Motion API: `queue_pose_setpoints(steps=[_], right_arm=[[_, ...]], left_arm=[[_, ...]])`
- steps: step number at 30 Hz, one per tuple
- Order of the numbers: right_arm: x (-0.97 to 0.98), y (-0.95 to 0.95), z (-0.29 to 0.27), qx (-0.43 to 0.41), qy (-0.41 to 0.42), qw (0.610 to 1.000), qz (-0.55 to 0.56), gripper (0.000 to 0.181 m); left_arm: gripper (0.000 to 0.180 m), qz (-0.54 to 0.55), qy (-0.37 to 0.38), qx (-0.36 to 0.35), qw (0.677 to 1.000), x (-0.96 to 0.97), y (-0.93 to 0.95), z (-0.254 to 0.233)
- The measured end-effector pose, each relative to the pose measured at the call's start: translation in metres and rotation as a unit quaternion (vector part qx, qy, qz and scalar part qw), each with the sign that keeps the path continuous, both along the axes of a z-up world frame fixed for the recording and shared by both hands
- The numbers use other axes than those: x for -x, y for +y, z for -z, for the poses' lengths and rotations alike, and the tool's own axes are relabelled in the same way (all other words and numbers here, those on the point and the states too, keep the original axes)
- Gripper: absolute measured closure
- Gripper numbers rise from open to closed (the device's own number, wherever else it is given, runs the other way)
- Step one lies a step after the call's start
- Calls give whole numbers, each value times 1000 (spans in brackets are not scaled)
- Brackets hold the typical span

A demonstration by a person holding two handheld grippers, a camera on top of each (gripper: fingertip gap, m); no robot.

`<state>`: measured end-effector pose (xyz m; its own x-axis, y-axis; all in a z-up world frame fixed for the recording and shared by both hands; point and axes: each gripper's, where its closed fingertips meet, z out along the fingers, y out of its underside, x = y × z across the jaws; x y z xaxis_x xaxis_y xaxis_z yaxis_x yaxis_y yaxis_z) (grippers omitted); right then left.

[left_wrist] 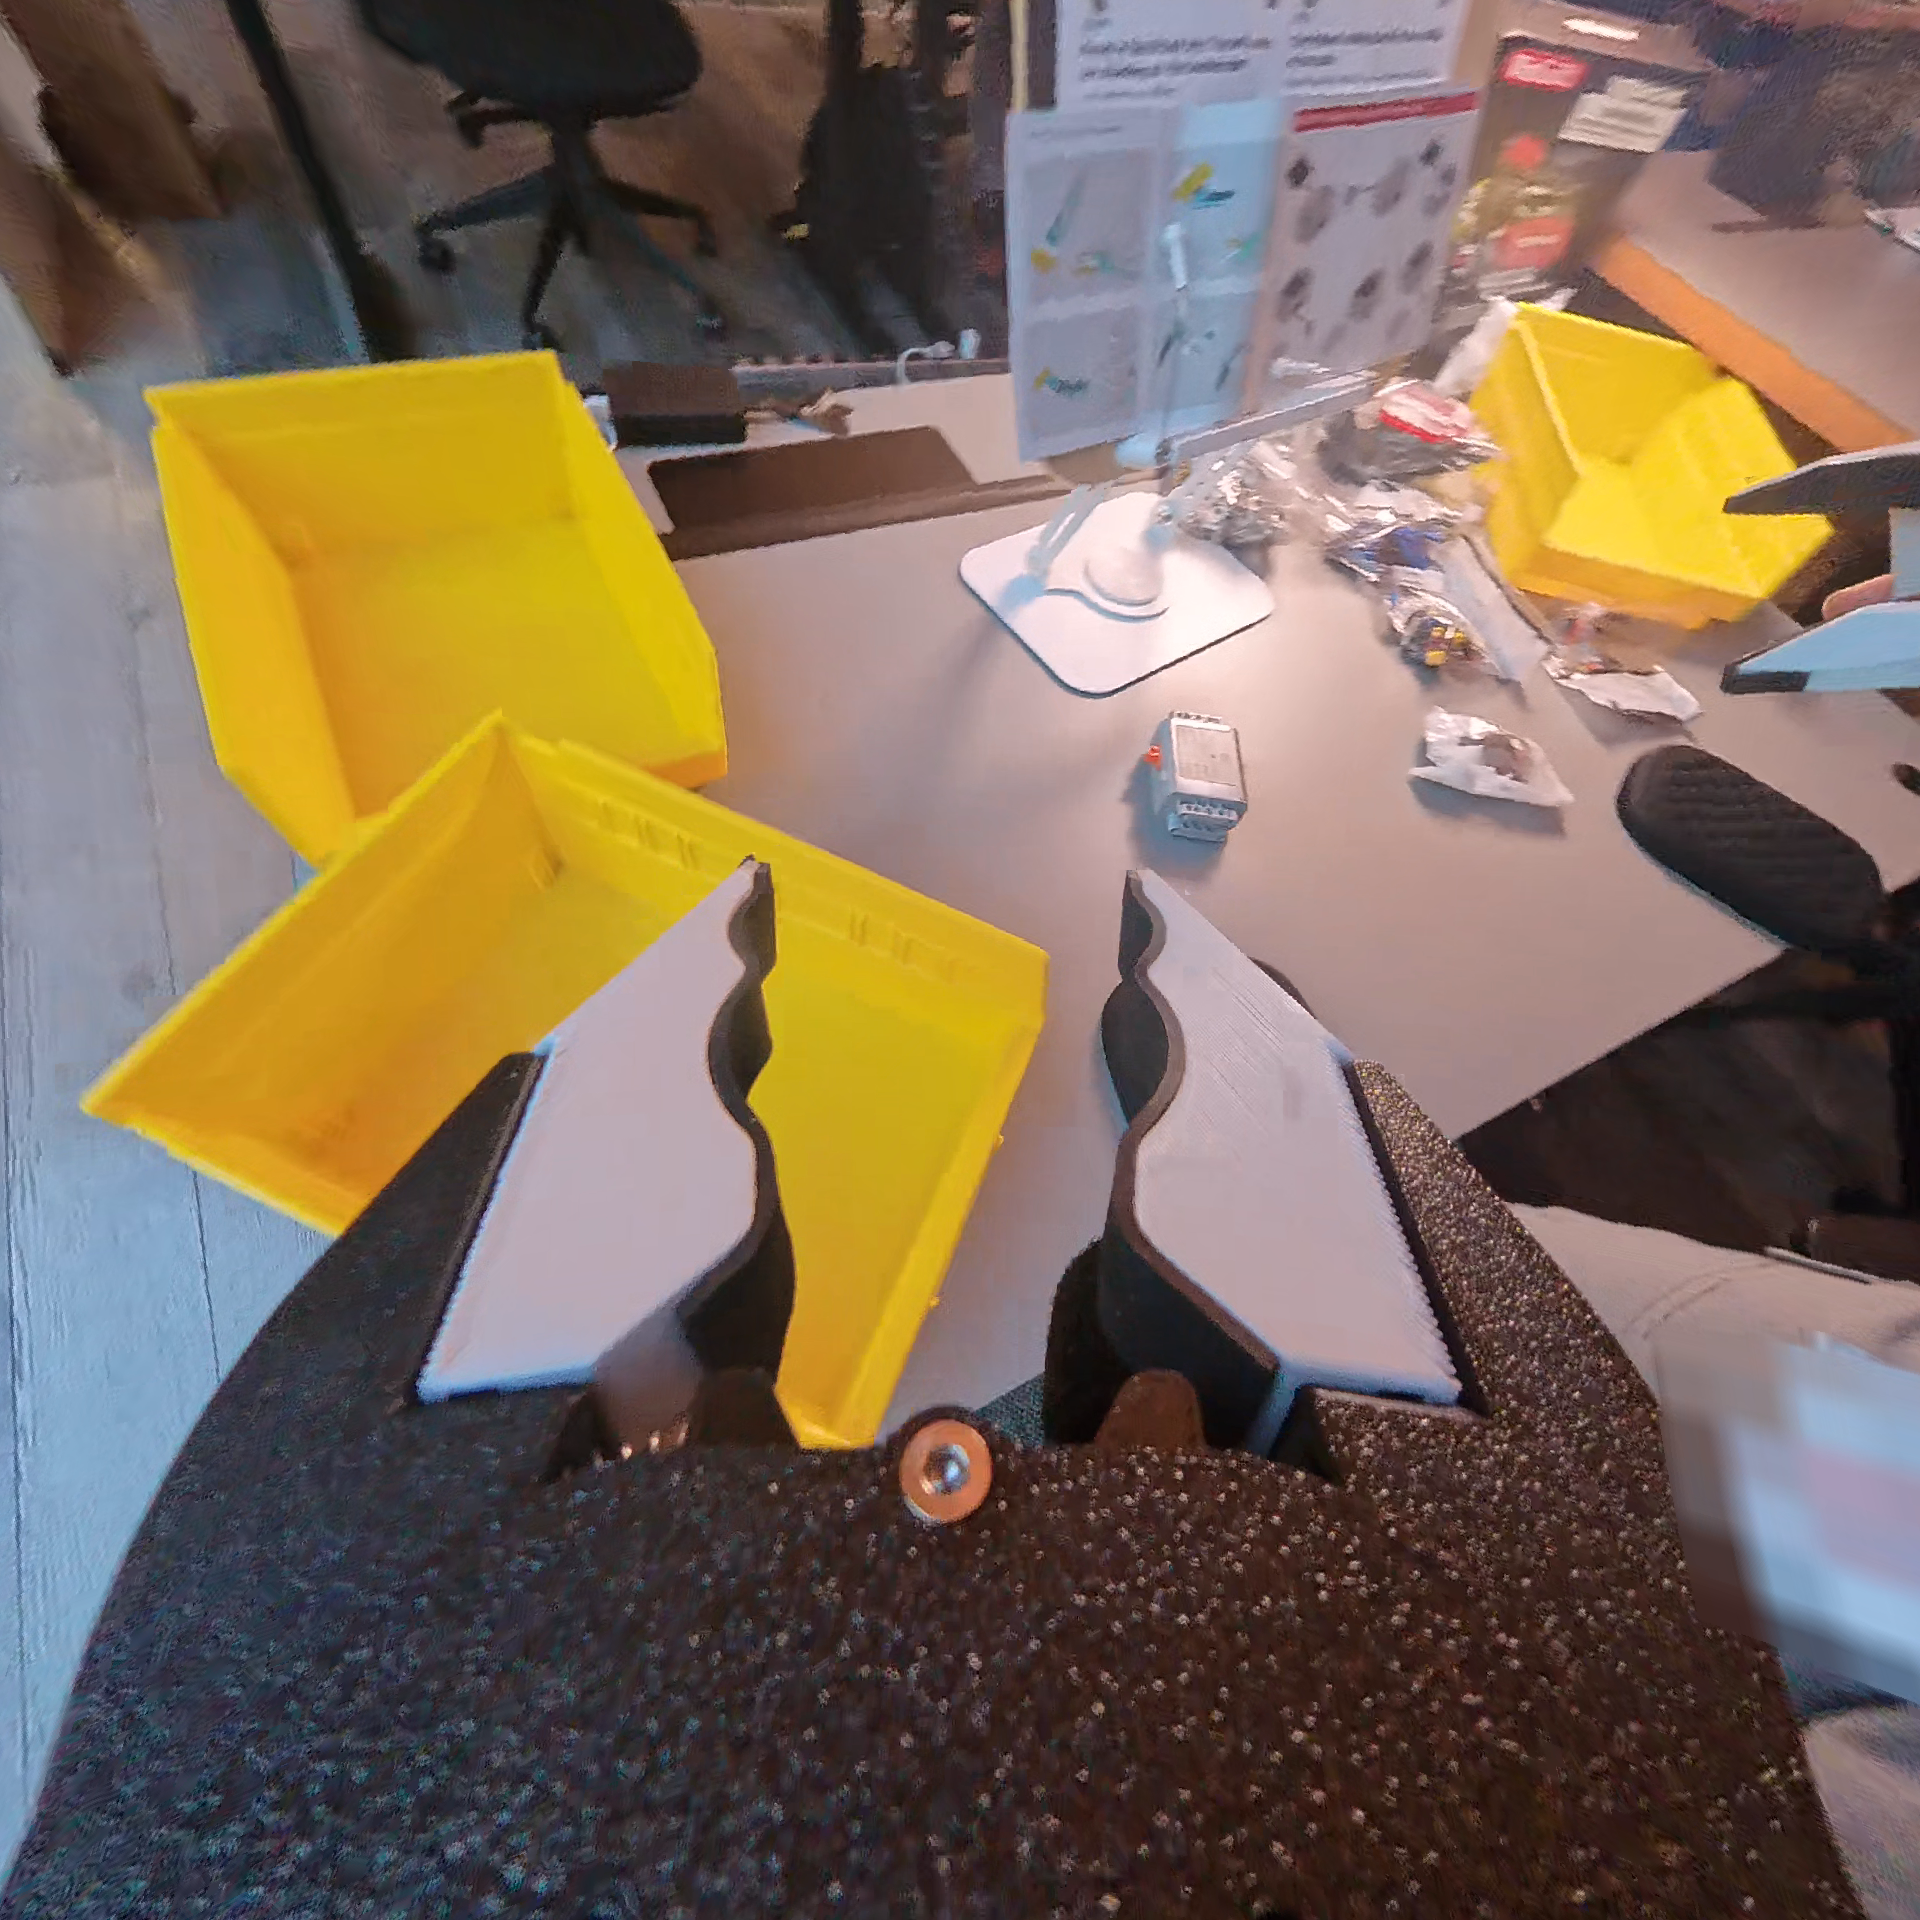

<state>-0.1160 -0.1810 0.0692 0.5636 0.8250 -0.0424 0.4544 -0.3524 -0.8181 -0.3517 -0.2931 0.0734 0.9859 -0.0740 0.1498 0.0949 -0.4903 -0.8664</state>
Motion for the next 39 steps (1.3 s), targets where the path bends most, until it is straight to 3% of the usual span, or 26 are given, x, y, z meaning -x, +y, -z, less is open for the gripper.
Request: queue_pose_setpoints(steps=[3, 9, 13, 17, 20, 26, 31, 39], right_arm=[[-12, 33, 52, 5, 4, 997, -74, 71], [-46, 96, 130, -40, 71, 985, -153, 67], [-88, 91, 138, -100, 108, 971, -189, 73], [-125, 46, 132, -96, 206, 945, -234, 73], [-153, 12, 127, -100, 242, 937, -231, 73], [-215, -31, 130, -109, 201, 946, -228, 69], [-263, -53, 136, -94, 210, 956, -183, 68], [-334, -38, 169, -102, 169, 978, -72, 68]], left_arm=[[115, -48, 5, -12, 999, -21, 7, 42], [110, -176, -1, -109, 978, -55, 7, 141], [110, -216, 67, -194, 955, -92, -26, 148], [112, -243, 121, -269, 924, -146, -84, 143], [113, -258, 113, -249, 926, -192, -127, 145], [109, -208, 84, -166, 960, -253, -192, 148], [106, -224, 73, -188, 953, -274, -217, 140], [102, -143, 21, -180, 973, -286, -155, 170]])
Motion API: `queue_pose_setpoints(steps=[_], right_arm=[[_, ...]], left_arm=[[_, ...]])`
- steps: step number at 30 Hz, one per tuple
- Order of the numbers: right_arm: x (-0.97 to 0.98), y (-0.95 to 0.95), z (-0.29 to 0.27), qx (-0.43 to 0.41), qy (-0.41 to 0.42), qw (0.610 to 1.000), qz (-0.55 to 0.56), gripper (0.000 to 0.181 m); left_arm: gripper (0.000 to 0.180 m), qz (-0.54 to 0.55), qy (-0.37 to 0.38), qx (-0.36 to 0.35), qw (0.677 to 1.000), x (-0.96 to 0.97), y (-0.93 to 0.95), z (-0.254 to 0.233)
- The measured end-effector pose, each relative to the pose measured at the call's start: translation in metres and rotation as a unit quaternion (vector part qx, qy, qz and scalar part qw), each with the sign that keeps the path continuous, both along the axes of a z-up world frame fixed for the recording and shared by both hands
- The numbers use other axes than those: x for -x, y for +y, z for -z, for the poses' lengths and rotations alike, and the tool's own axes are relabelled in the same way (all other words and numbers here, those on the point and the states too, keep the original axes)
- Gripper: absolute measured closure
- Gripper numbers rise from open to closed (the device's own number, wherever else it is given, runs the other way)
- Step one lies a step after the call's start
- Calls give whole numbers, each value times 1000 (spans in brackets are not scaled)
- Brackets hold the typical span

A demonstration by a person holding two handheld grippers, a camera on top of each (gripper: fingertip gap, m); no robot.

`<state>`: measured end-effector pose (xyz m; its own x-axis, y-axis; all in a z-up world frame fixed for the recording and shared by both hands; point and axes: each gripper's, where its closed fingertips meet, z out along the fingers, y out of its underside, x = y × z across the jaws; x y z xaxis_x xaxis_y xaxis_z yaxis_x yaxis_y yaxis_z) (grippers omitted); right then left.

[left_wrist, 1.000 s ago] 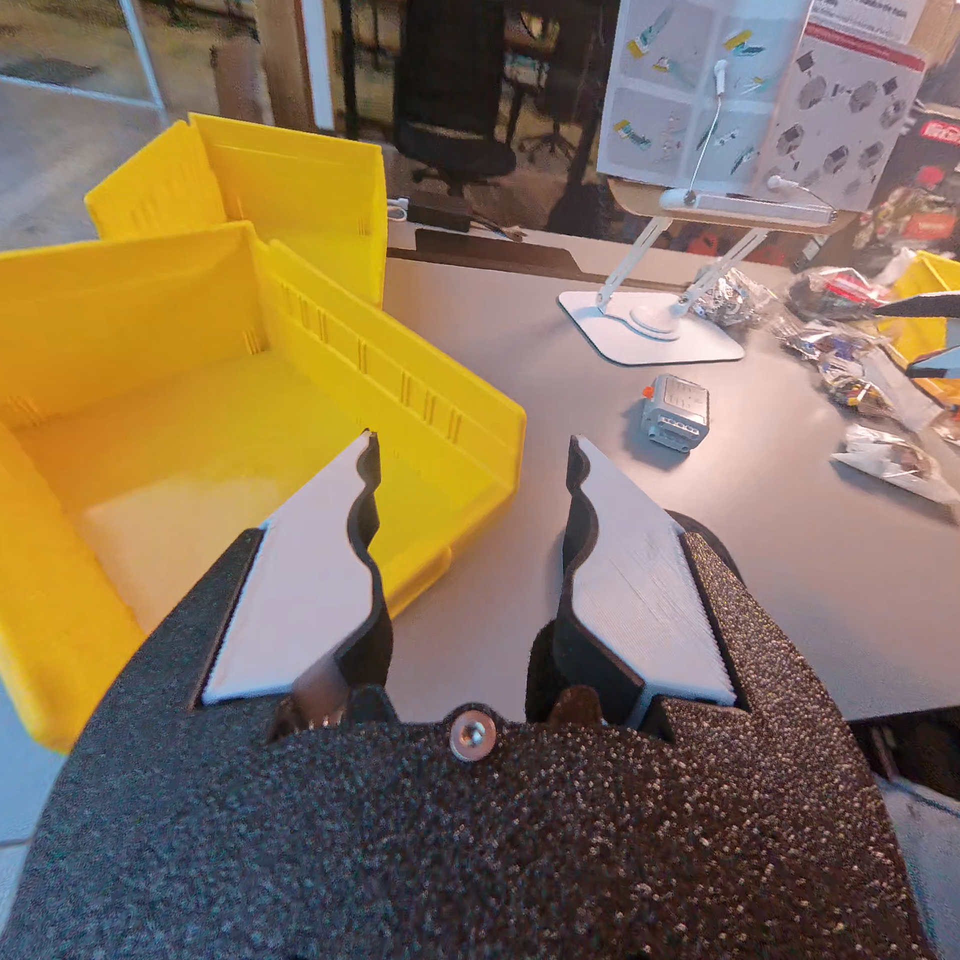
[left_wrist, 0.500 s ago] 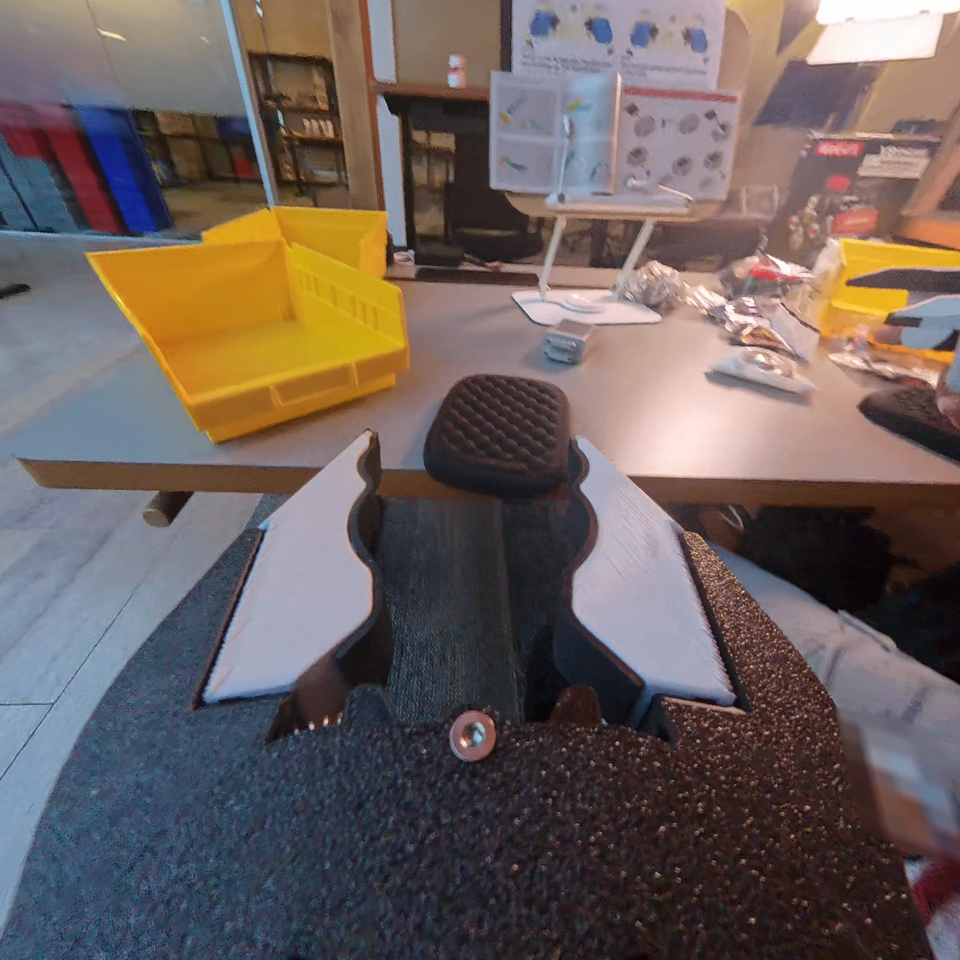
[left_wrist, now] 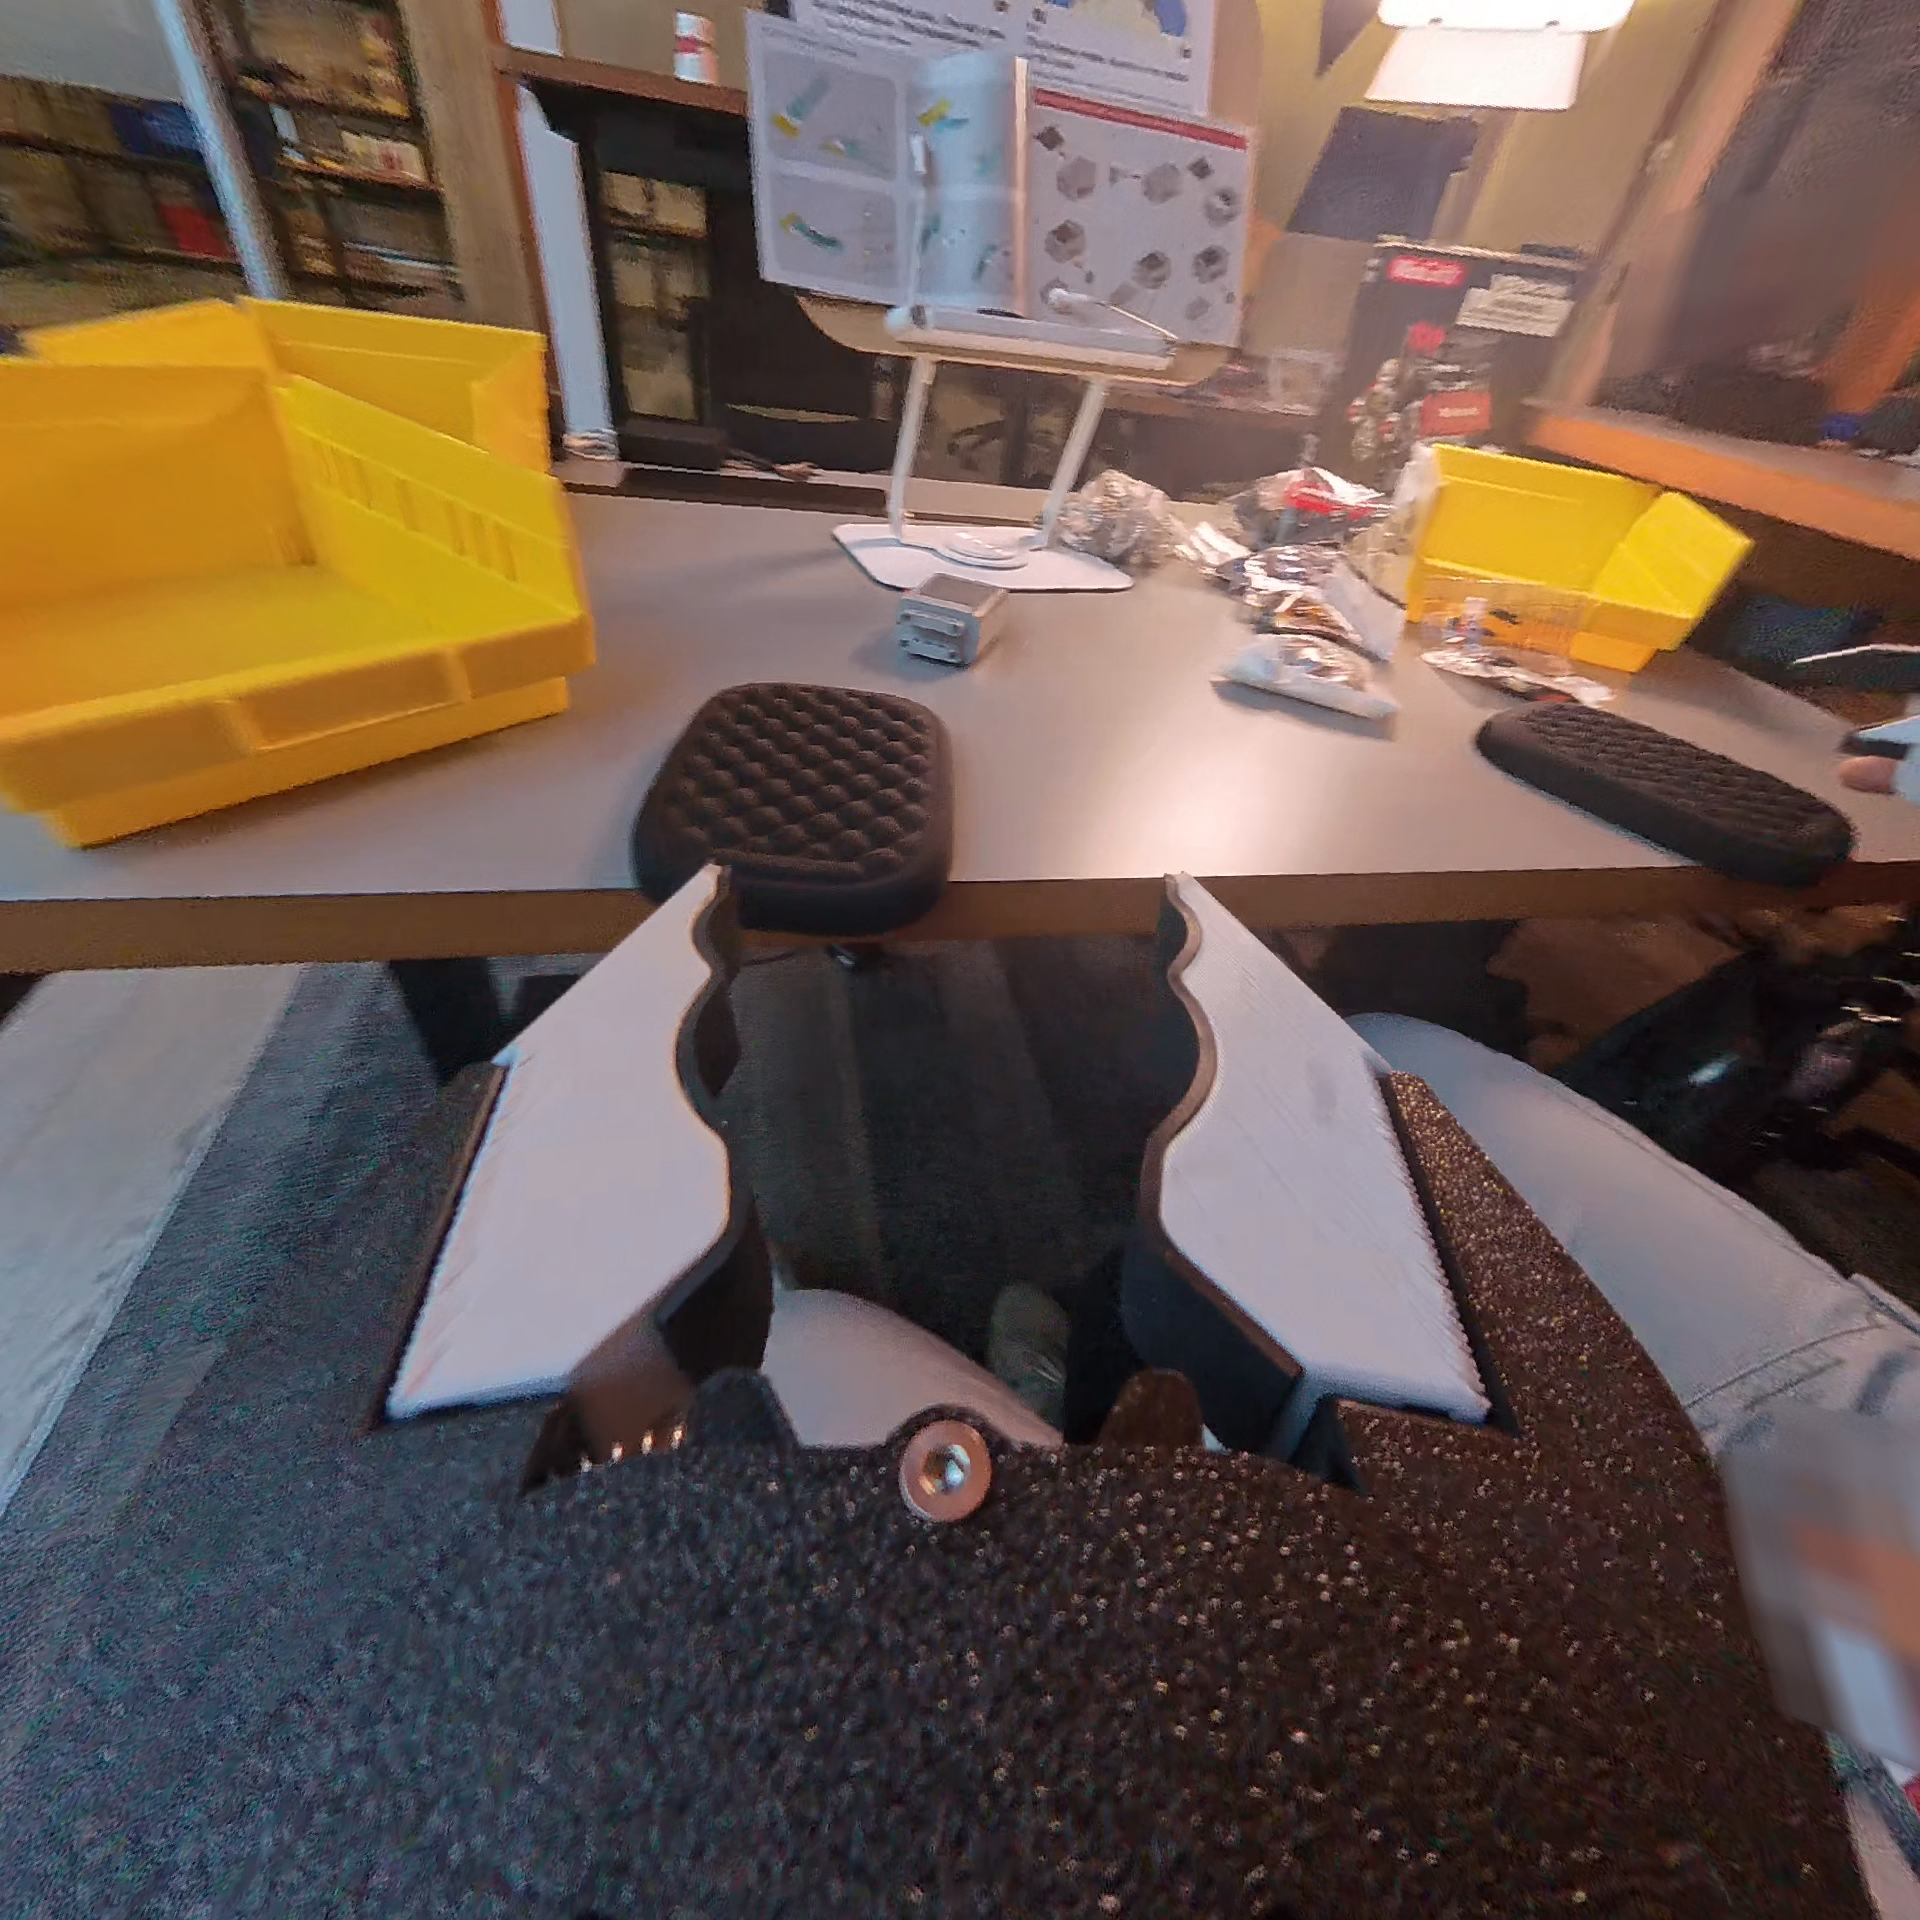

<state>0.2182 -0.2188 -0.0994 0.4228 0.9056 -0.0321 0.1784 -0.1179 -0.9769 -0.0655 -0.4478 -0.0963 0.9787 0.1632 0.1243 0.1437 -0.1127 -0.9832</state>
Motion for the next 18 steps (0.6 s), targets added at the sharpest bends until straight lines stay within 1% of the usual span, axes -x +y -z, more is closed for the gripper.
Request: queue_pose_setpoints(steps=[1, 3, 5, 8, 13, 16, 18], right_arm=[[-9, 4, 4, 0, 0, 1000, 20, 69], [-25, 14, 12, 1, 1, 998, 56, 69], [-40, 31, 16, -11, -8, 995, 101, 73], [-49, 70, 8, -53, -28, 988, 143, 76], [-27, 131, -35, -99, -3, 986, 131, 79], [-18, 149, -51, -112, 3, 986, 123, 79], [-14, 152, -64, -118, 18, 986, 114, 80]], left_arm=[[97, 26, -12, 0, 1000, -3, 15, 3], [94, 67, -16, 0, 998, -4, 45, 7], [93, 98, 0, -6, 995, 0, 78, 6], [93, 121, 35, -20, 992, 12, 135, -4], [92, 155, 65, -53, 984, 27, 216, -36], [91, 151, 102, -31, 983, 29, 244, -57], [90, 150, 104, -24, 983, 26, 251, -69]])
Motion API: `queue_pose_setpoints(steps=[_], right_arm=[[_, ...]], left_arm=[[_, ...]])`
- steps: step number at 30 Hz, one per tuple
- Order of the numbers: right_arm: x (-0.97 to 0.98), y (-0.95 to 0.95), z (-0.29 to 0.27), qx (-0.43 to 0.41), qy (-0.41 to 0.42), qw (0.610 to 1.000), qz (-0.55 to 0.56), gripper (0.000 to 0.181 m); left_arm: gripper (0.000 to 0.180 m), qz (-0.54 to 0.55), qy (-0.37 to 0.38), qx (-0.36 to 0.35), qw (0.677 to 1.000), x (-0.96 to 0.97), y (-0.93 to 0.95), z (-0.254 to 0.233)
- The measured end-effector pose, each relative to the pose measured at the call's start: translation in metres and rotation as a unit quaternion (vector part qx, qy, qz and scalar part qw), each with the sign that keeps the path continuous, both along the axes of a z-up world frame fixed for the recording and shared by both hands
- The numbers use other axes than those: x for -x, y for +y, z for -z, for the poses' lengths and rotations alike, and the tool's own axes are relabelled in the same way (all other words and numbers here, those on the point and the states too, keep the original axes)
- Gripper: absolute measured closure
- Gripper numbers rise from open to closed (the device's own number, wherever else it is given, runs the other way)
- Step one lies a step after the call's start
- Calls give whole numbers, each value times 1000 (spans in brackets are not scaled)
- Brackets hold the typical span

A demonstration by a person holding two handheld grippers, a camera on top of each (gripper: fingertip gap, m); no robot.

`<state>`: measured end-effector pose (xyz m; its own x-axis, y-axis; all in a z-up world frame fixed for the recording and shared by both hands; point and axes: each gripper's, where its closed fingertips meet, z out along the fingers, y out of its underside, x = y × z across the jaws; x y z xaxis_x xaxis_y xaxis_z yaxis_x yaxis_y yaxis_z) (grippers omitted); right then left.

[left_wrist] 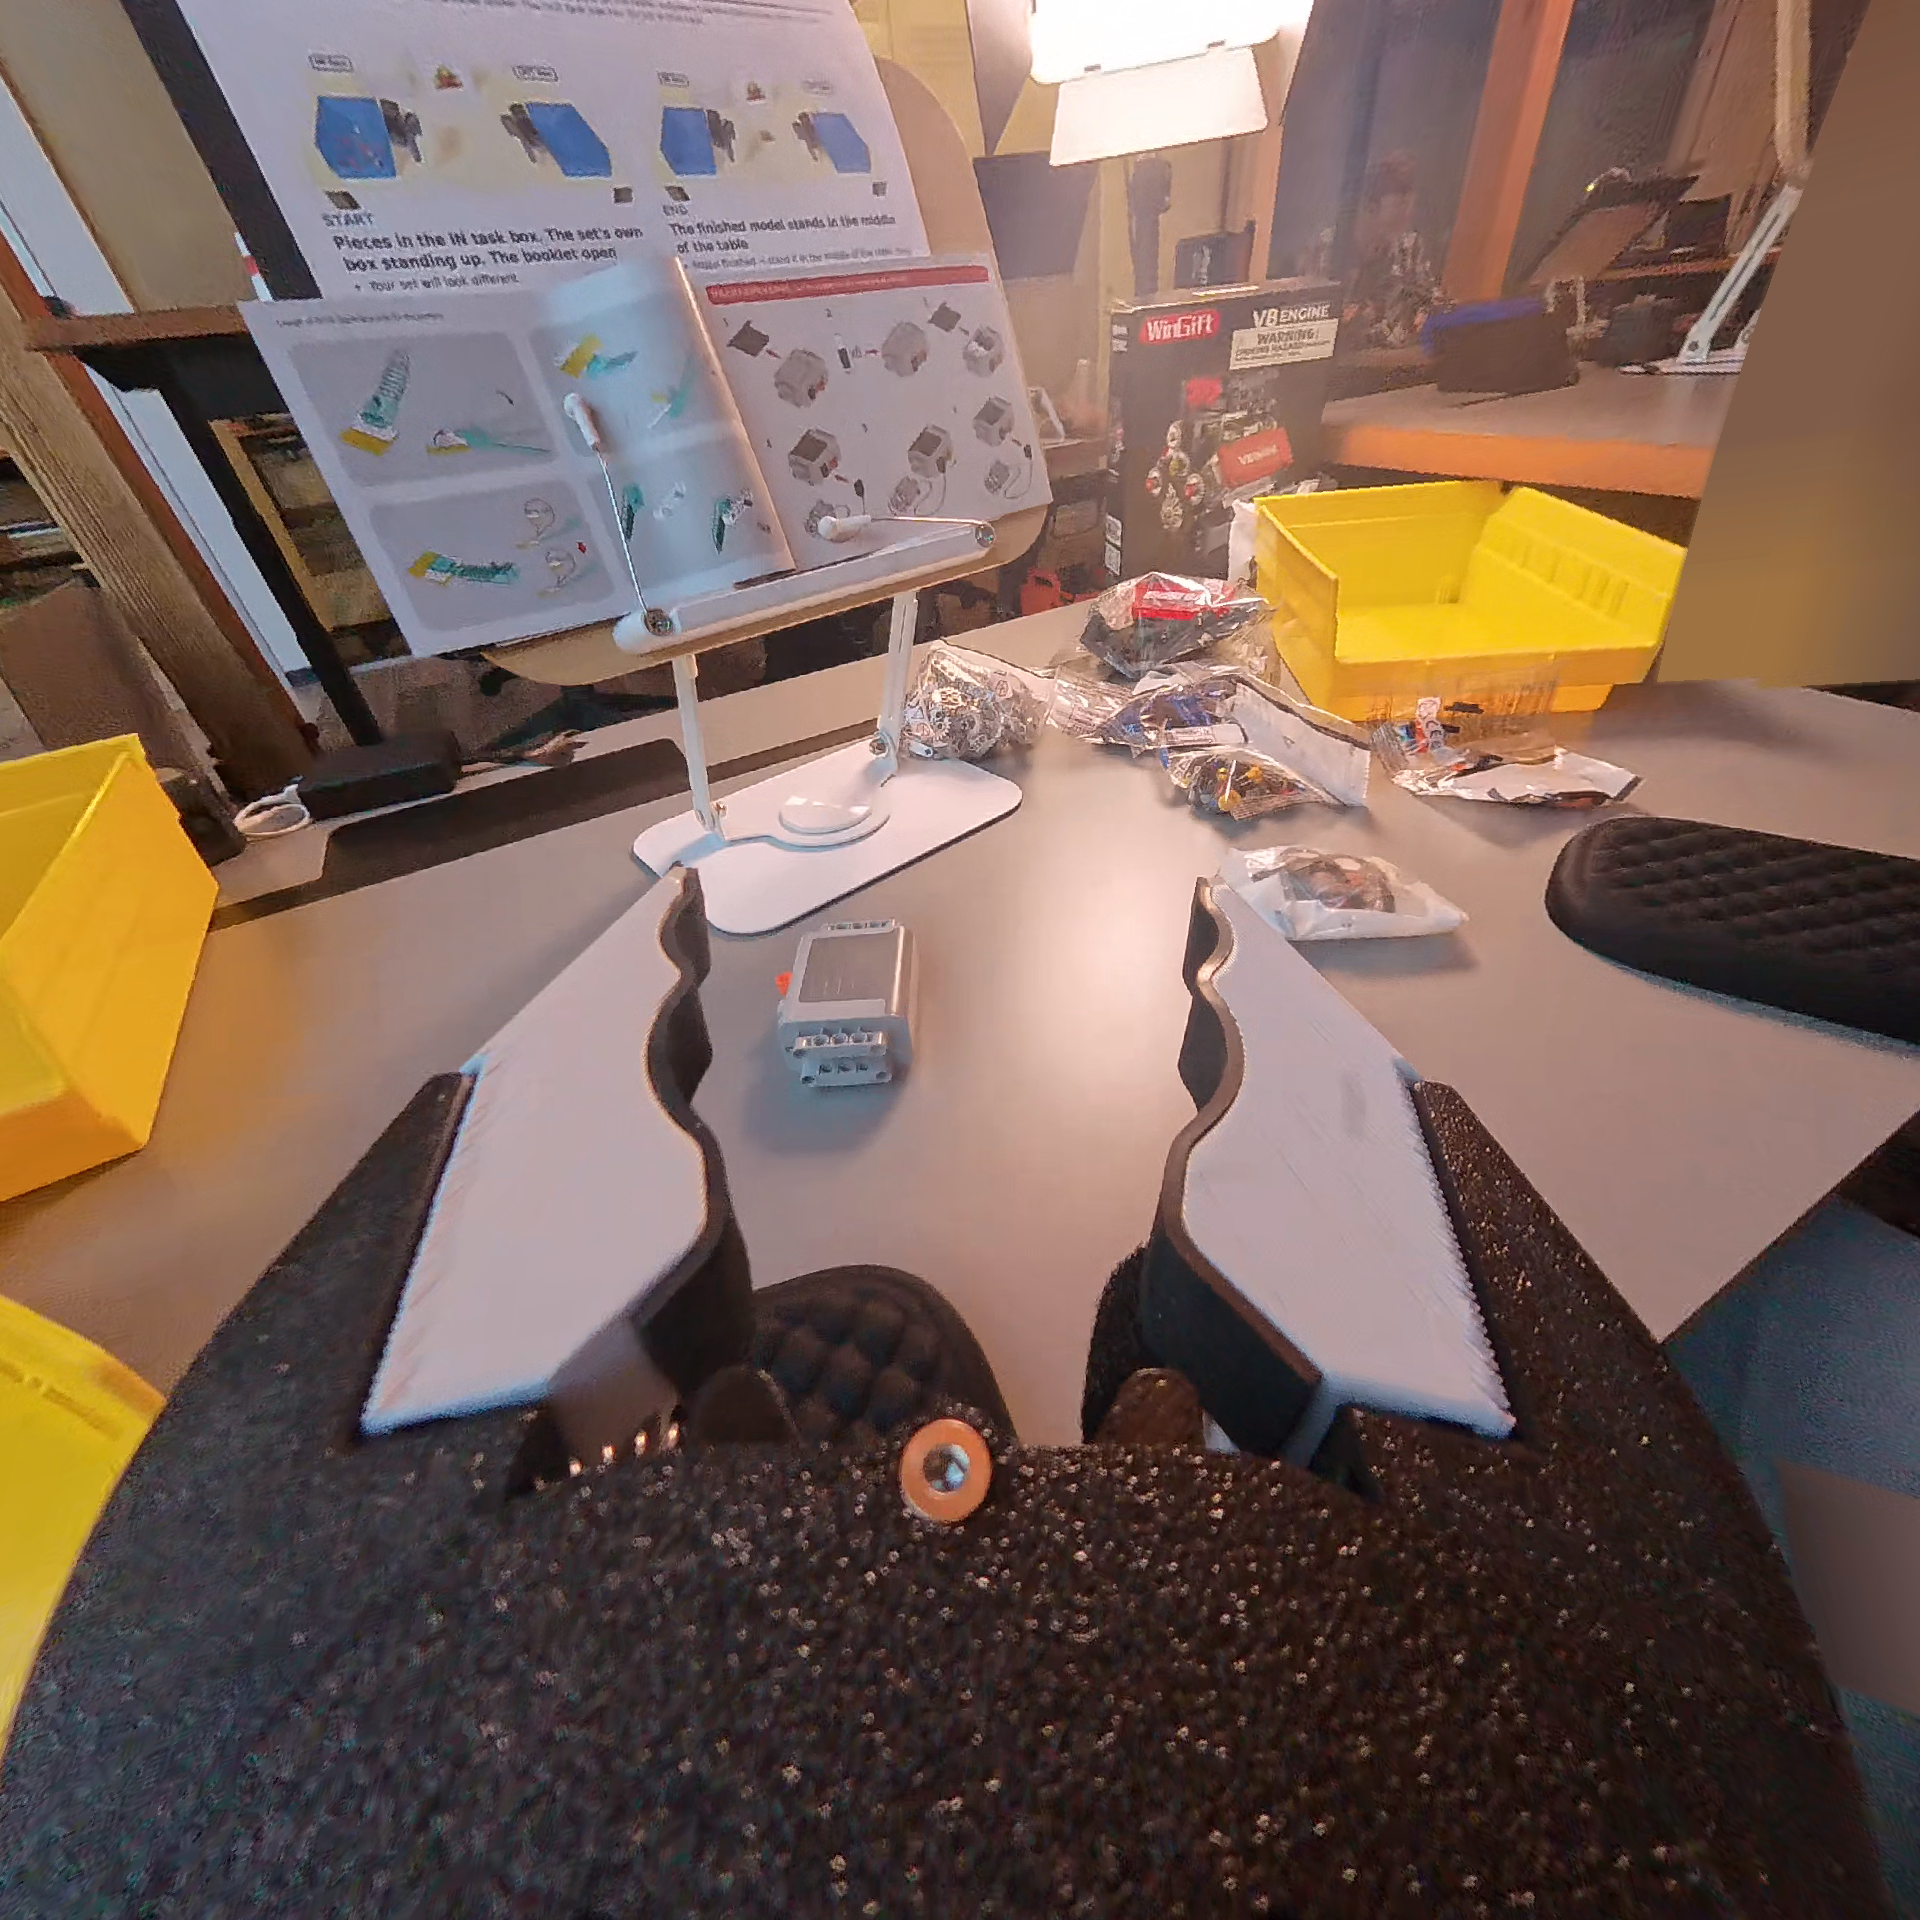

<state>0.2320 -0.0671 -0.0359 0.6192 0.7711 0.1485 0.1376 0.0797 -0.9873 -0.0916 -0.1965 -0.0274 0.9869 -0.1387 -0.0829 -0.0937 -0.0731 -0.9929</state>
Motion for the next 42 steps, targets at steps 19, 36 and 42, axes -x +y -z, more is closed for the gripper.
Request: queue_pose_setpoints(steps=[19, 36, 42], right_arm=[[103, 86, 30, 77, -31, 993, -81, 77], [109, 49, 94, 173, -195, 959, -106, 97], [112, 42, 151, 200, -337, 909, -142, 102]], left_arm=[[88, 75, -61, 43, 994, 42, 157, 35], [97, 133, -82, 6, 988, -27, 110, 26], [94, 191, -67, 46, 978, -55, 76, 54]])
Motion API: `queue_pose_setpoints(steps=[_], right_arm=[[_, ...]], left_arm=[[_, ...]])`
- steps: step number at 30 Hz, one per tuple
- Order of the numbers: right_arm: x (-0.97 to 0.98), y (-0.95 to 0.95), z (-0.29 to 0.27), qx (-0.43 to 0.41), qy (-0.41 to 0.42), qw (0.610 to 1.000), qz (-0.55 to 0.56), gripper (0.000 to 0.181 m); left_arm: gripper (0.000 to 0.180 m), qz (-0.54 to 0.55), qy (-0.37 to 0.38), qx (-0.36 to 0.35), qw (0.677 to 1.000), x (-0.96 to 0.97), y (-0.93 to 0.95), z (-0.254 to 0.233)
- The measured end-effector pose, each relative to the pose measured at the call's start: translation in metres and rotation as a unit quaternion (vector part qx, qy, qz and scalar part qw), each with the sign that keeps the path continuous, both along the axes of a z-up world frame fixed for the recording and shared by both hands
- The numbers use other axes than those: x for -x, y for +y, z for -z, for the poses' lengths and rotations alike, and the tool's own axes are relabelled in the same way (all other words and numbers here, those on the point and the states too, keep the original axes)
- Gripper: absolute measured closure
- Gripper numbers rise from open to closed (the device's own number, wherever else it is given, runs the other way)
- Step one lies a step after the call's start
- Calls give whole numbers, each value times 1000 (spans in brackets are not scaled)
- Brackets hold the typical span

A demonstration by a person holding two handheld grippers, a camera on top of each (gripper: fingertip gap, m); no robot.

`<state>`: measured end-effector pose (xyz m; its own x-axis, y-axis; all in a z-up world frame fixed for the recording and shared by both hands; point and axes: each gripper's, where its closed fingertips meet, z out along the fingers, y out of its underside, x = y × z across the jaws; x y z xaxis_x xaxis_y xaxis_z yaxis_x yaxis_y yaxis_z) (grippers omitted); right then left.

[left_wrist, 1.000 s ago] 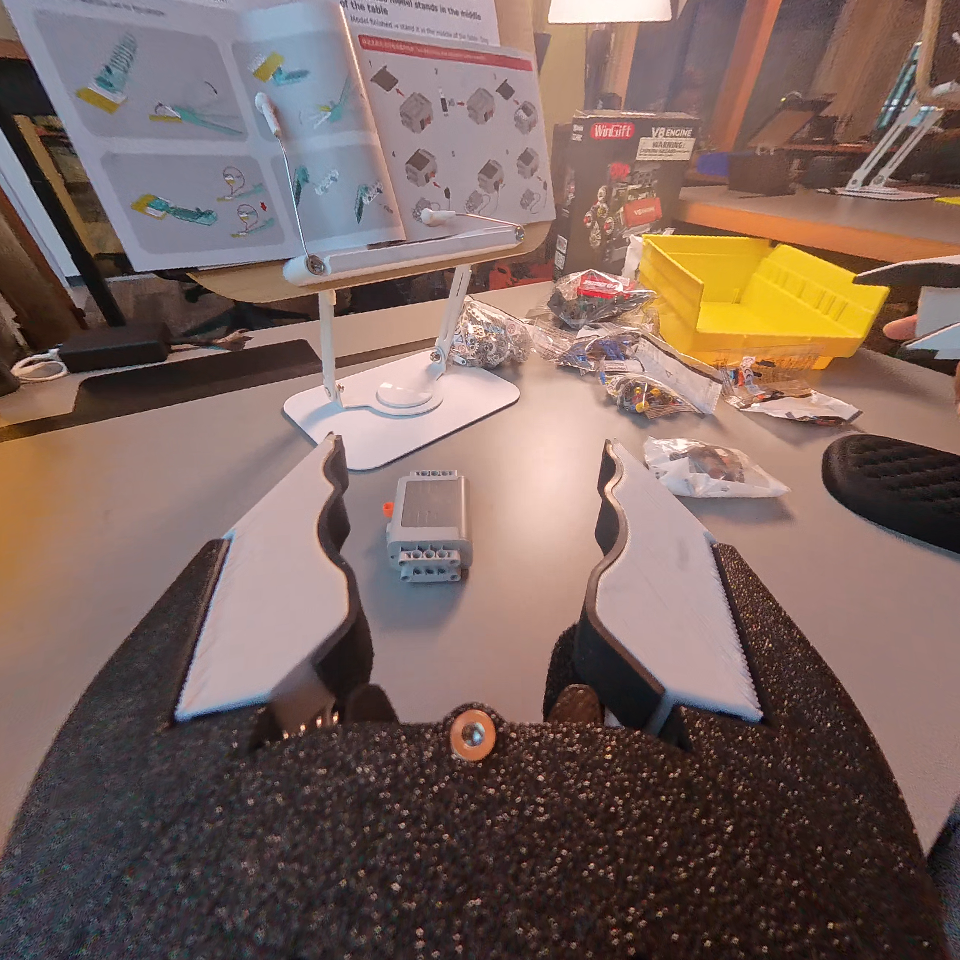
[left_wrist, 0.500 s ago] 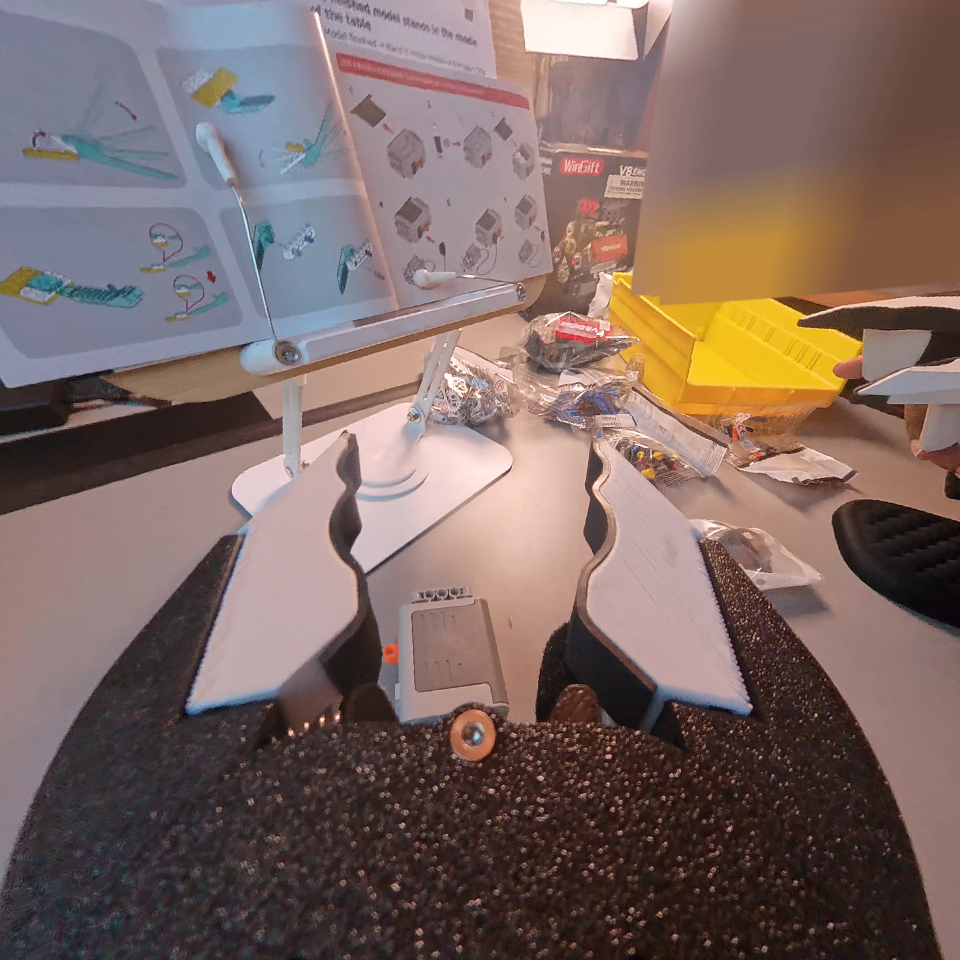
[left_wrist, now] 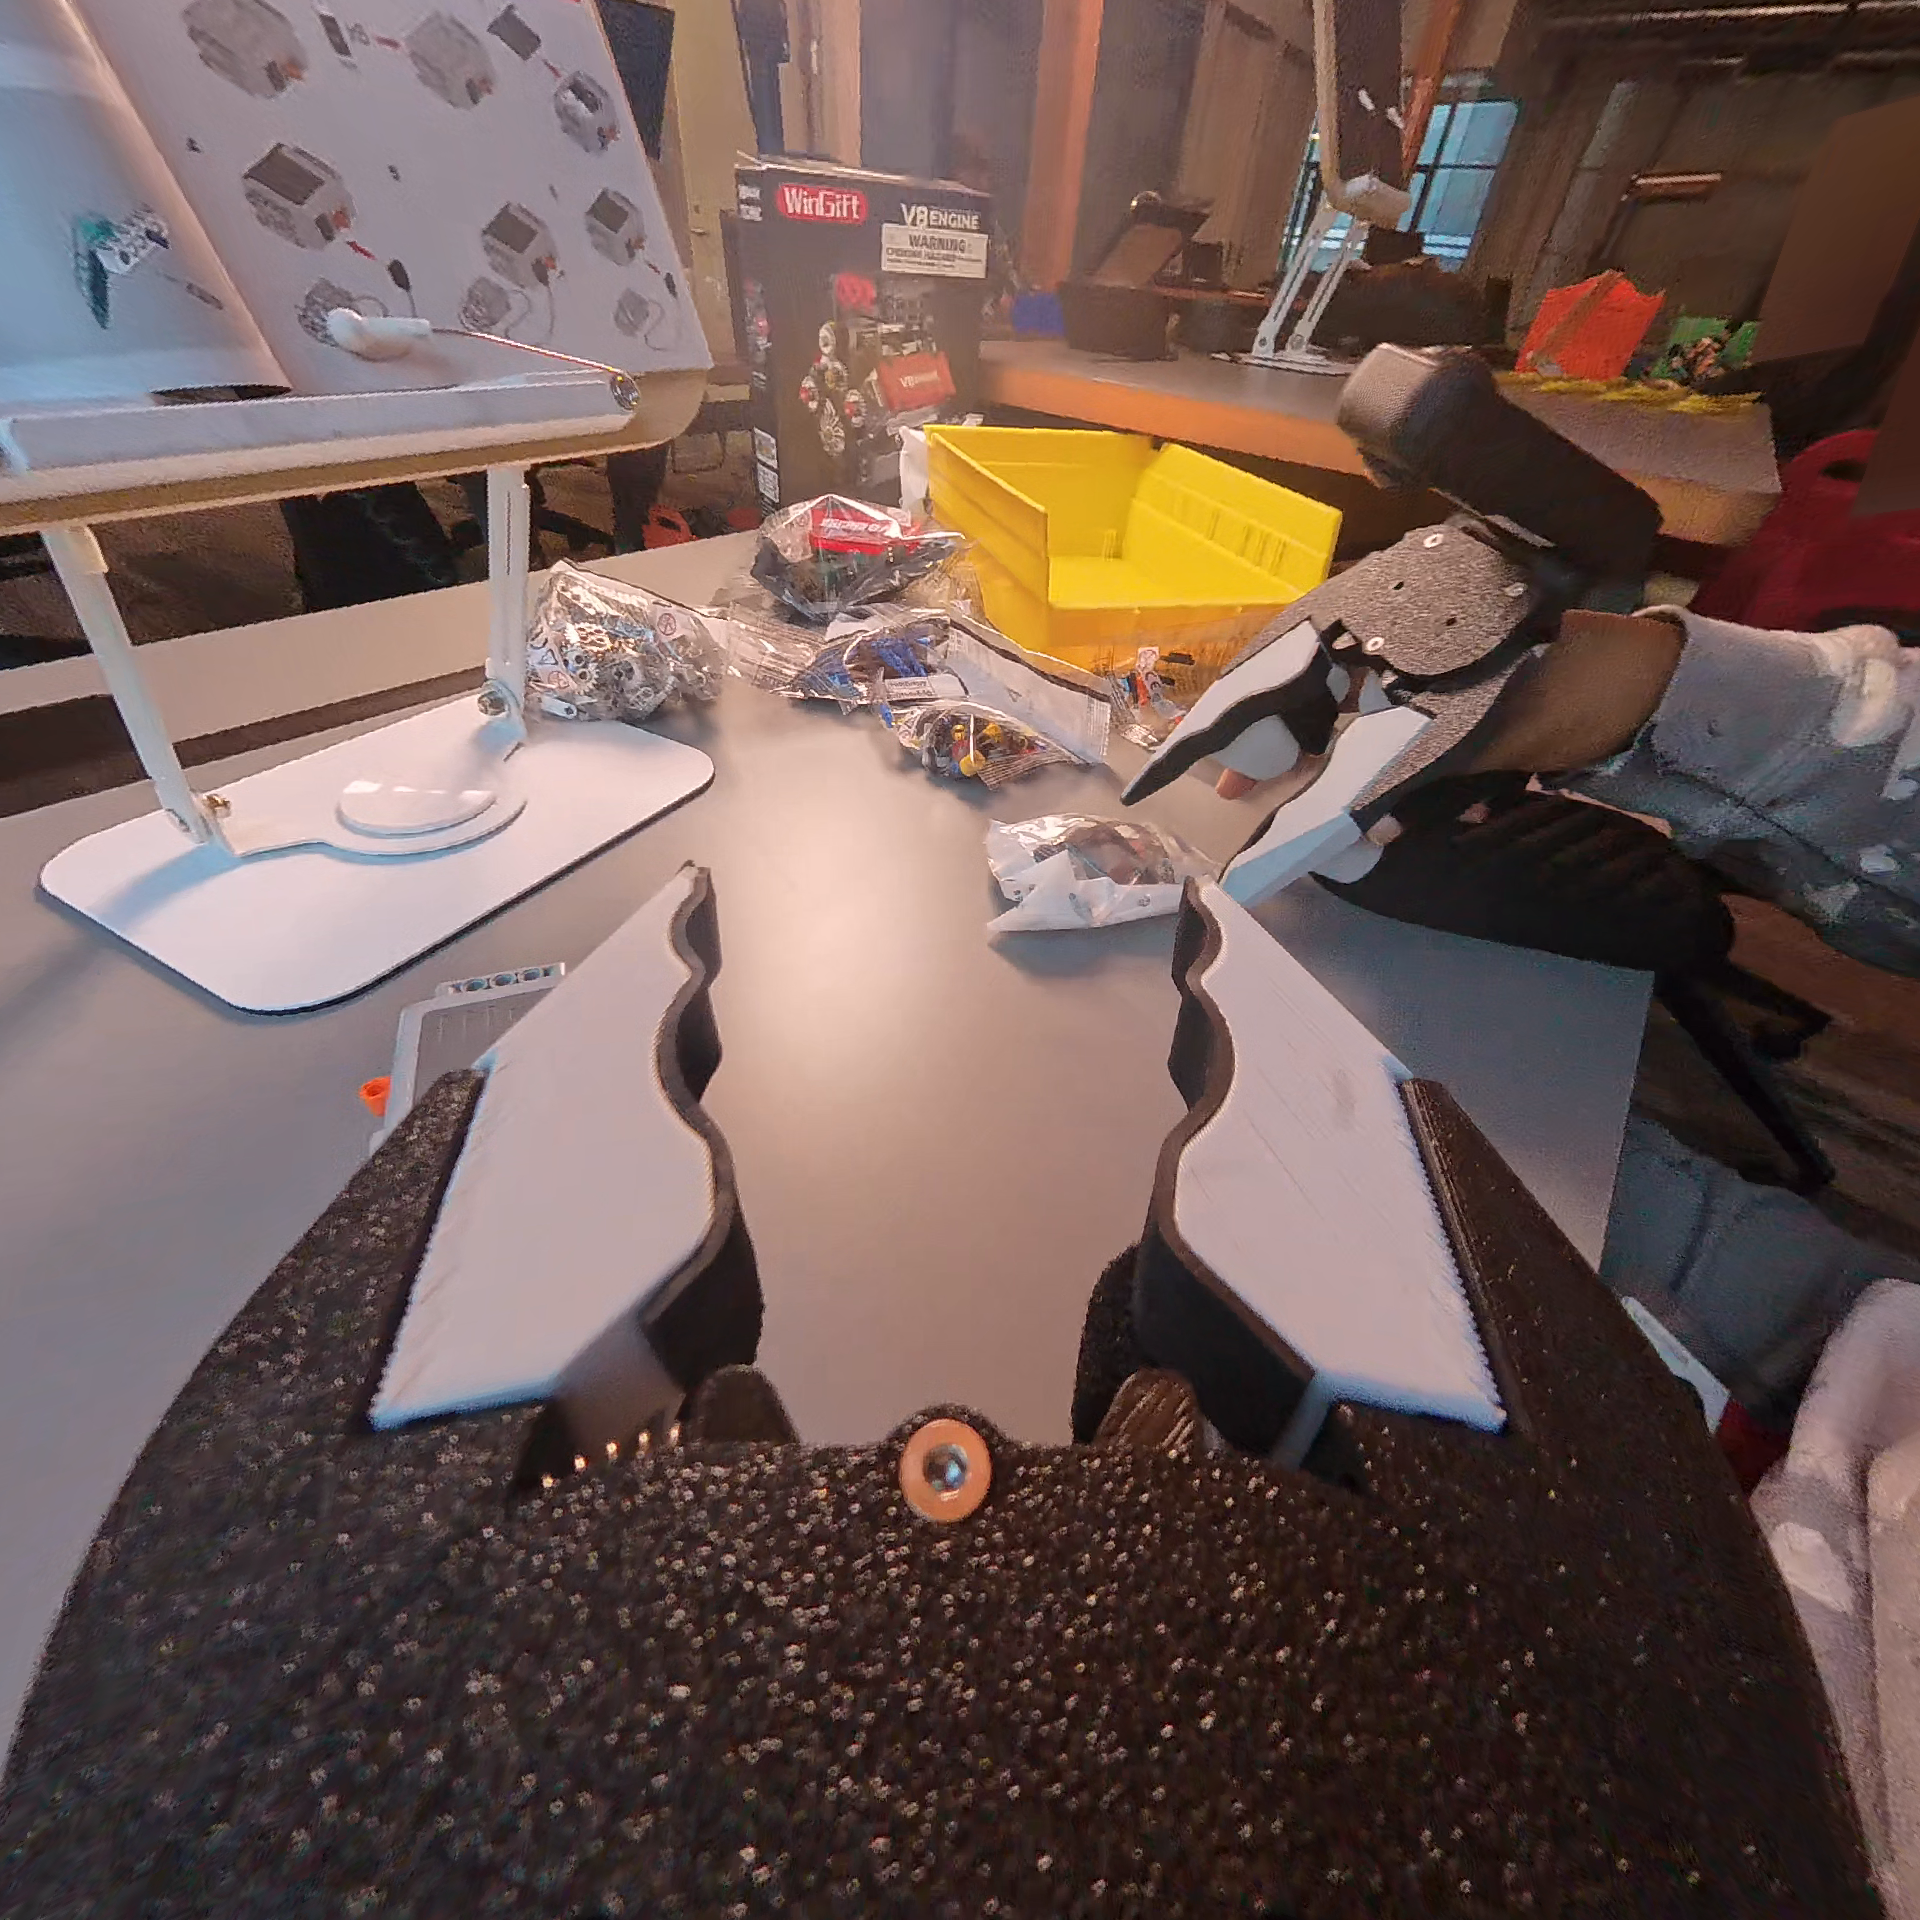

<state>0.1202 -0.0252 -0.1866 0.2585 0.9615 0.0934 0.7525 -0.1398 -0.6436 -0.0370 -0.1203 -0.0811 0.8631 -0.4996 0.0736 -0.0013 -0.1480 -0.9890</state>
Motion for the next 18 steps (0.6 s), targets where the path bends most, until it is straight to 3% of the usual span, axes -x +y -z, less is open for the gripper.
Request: queue_pose_setpoints(steps=[2, 4, 5, 8, 10, 14, 18], right_arm=[[3, -1, 11, 14, -21, 1000, -3, 114], [3, 1, 11, -13, -42, 999, -24, 148], [6, 1, 7, -18, -36, 998, -40, 153], [16, 4, -3, 12, 12, 997, -69, 155], [27, 1, -18, 97, 87, 989, -76, 155], [44, -6, -69, 239, 240, 934, -112, 155], [49, -26, -109, 305, 306, 884, -180, 155]], left_arm=[[94, 3, 13, 2, 1000, -4, 0, 2], [100, 12, 31, -2, 999, -7, 2, 0], [104, 22, 45, -7, 999, -8, 5, 0], [118, 62, 75, -11, 995, -8, 21, 6], [118, 97, 63, 12, 993, -11, 39, 8], [106, 172, -3, 14, 985, -29, 72, -13], [102, 257, -4, -12, 966, -59, 77, -25]])
